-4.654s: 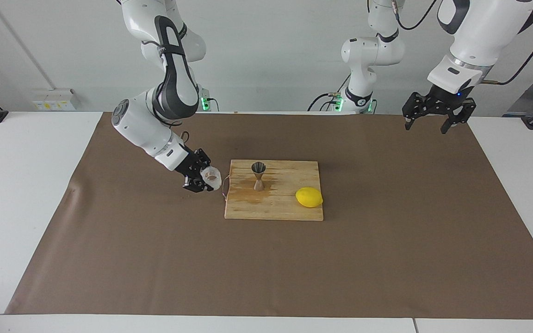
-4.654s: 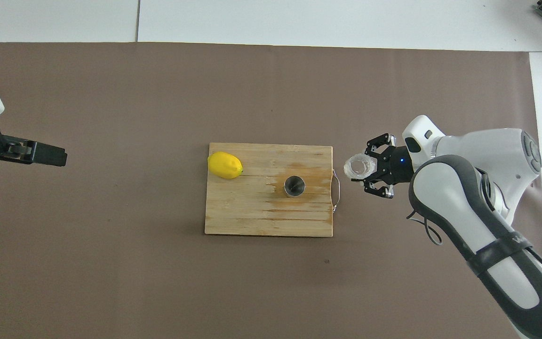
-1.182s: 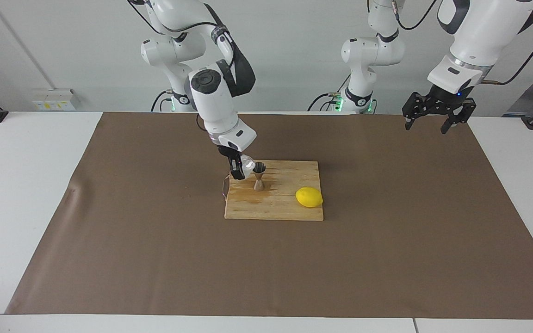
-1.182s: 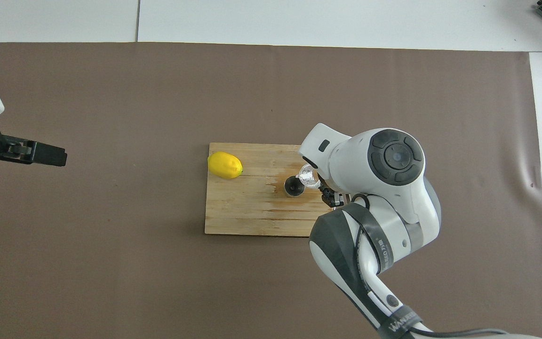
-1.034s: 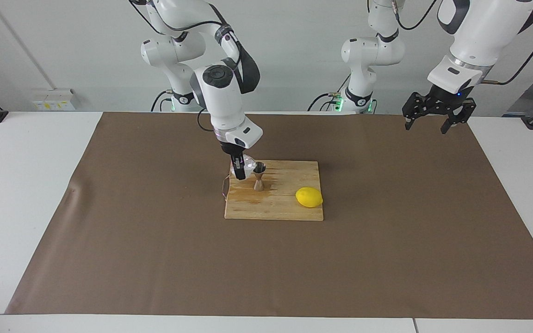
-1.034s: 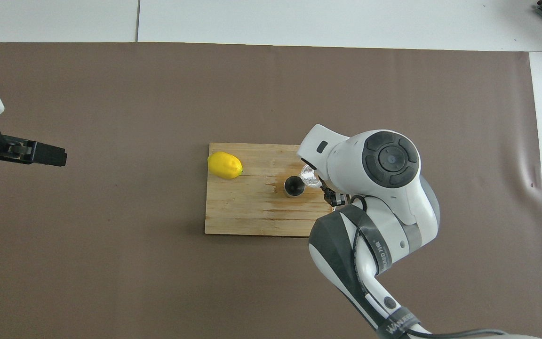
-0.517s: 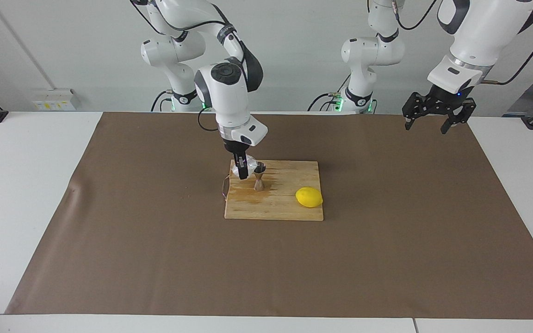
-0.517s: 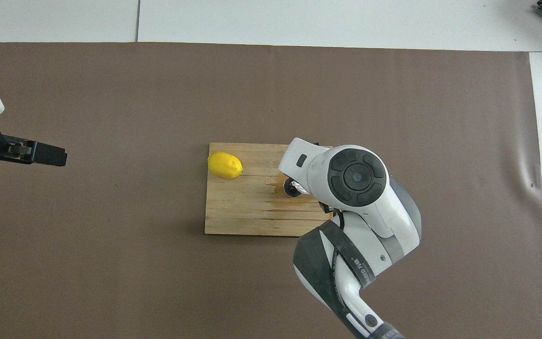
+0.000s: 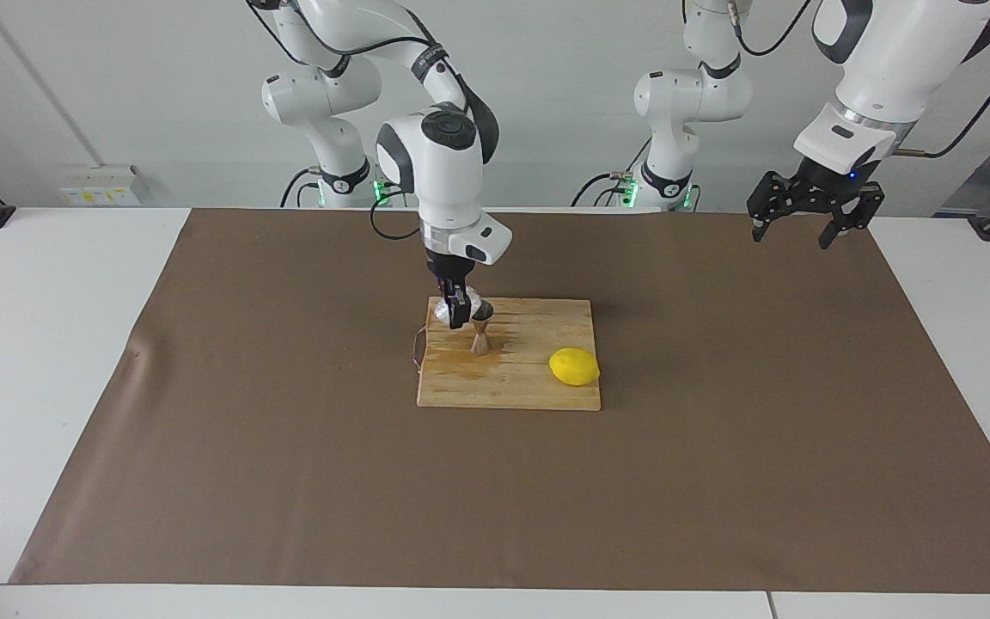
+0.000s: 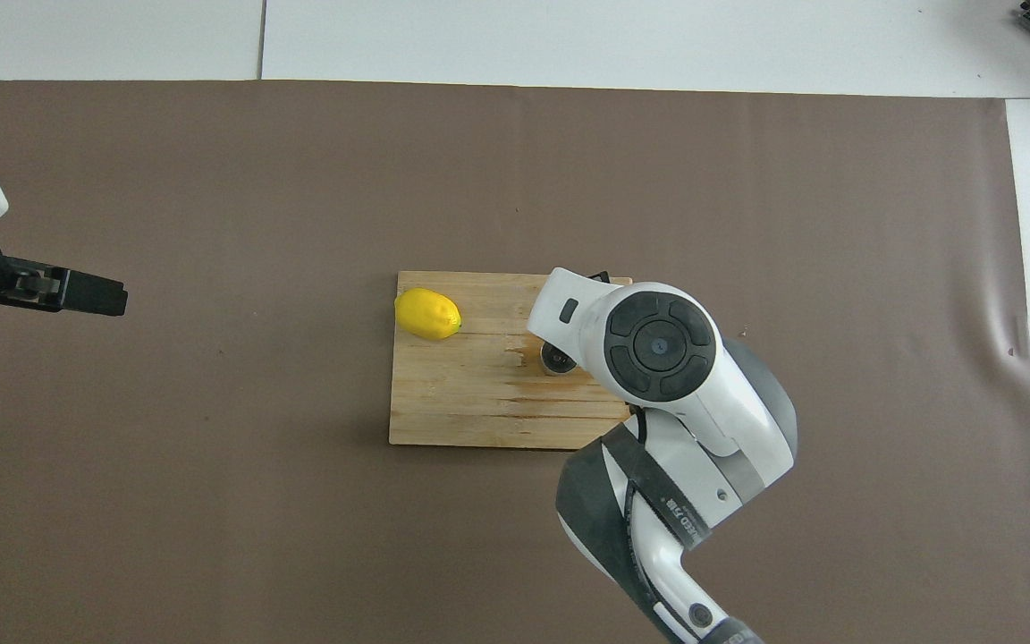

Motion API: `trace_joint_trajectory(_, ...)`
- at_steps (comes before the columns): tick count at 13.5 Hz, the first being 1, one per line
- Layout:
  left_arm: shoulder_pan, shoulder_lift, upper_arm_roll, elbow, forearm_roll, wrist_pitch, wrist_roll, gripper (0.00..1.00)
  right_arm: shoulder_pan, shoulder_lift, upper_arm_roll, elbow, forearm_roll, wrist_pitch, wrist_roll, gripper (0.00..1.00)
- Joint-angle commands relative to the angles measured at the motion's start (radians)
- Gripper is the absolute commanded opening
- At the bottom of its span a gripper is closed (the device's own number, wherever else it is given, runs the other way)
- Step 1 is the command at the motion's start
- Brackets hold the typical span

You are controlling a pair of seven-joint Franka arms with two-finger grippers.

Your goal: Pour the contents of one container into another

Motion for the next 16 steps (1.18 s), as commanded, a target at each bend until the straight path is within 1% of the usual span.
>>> trace_joint_trajectory(1, 0.009, -0.014, -0.006, -0.012, 0.008, -0.006, 0.011, 1.0, -0.006, 0.006, 0.009, 0.014, -0.051, -0.021, 0.022, 0.17)
trace_joint_trajectory(4, 0.009, -0.014, -0.006, -0.012, 0.008, -0.006, 0.011, 1.0, -0.006, 0.006, 0.011, 0.014, -0.06, -0.017, 0.022, 0.17)
trace_joint_trajectory(11, 0.01, -0.014, -0.006, -0.012, 0.008, -0.006, 0.011, 1.0, 0.031, 0.003, 0.009, 0.015, -0.143, -0.014, 0.053, 0.17)
trace_joint_trajectory(16, 0.009, -0.014, -0.006, -0.012, 0.008, -0.006, 0.011, 1.0, 0.048, 0.001, 0.009, 0.015, -0.18, -0.014, 0.054, 0.17)
